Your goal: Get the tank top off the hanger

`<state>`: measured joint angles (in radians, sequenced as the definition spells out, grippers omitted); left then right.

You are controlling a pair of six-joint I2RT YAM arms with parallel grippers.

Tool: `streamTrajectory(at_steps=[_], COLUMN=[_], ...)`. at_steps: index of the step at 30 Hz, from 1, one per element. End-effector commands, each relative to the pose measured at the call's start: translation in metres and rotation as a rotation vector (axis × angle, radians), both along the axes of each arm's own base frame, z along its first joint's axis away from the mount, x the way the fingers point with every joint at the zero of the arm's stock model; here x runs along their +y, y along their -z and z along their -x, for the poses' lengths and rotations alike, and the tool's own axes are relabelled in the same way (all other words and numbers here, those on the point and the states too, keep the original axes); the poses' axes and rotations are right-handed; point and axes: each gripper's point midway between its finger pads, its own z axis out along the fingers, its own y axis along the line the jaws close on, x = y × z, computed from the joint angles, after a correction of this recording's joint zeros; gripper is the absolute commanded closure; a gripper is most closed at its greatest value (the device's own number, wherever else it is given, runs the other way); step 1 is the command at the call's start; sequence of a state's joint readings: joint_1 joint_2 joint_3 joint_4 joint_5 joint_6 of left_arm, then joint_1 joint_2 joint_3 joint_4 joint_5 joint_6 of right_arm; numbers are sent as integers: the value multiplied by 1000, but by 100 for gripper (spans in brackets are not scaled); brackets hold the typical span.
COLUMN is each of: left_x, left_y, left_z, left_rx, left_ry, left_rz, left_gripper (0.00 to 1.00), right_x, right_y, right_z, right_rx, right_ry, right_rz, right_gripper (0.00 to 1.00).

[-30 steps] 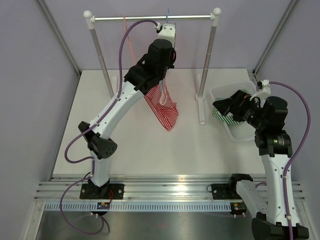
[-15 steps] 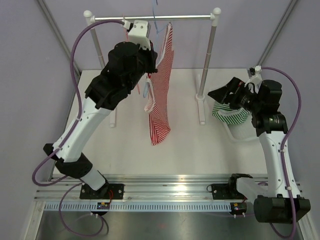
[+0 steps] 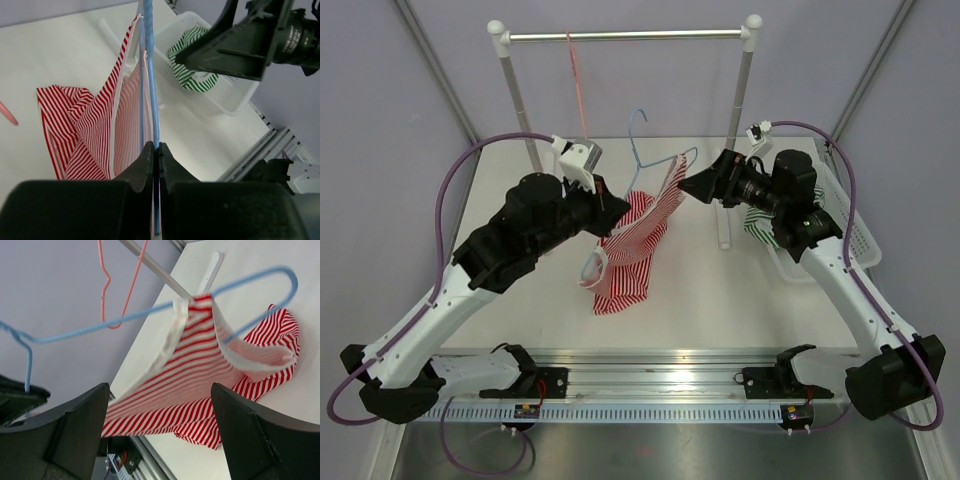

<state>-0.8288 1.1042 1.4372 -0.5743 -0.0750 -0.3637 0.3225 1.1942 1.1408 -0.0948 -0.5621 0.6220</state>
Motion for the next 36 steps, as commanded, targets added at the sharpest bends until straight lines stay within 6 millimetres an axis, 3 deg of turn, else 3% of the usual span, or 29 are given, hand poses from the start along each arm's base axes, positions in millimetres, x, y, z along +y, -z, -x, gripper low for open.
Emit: streamTrajectory(at_steps=[1, 3, 8, 9, 11, 13, 15, 18, 23, 30, 36], left_x=[-11, -12, -7, -6, -4, 0, 5, 10, 20, 17, 10], left_y=[-27, -15, -9, -8, -7, -5, -3, -2, 5, -13, -29], left_z=[20, 24, 32, 33, 34, 33, 32, 35, 48, 75, 76], left_rx=[-28, -3, 5, 6, 4, 2, 1, -1, 0, -61, -106], left_ry=[91, 105, 115, 115, 115, 97, 79, 81, 116, 243, 279], left_rz=[152, 140, 149, 148, 142, 123, 101, 88, 38, 111, 157], left_gripper=[100, 100, 100, 100, 100, 100, 100, 100, 100, 100, 100], right_x=[2, 8, 12, 13, 14, 13, 10, 1, -37, -67, -48], right_y=[-13, -8, 20, 21, 27, 28, 30, 32, 38, 55, 60], right_z=[-32, -35, -48, -48, -49, -48, -49, -52, -73, -108, -103], right_rx=[-100, -107, -67, -66, -61, -64, -70, -83, -84, -7, 22], right_ry=[130, 134, 145, 145, 136, 136, 149, 188, 367, 455, 355], right_rz=[49, 86, 148, 152, 168, 177, 193, 235, 393, 482, 419], right_gripper=[12, 15, 33, 40, 65, 76, 98, 100, 100, 100, 100])
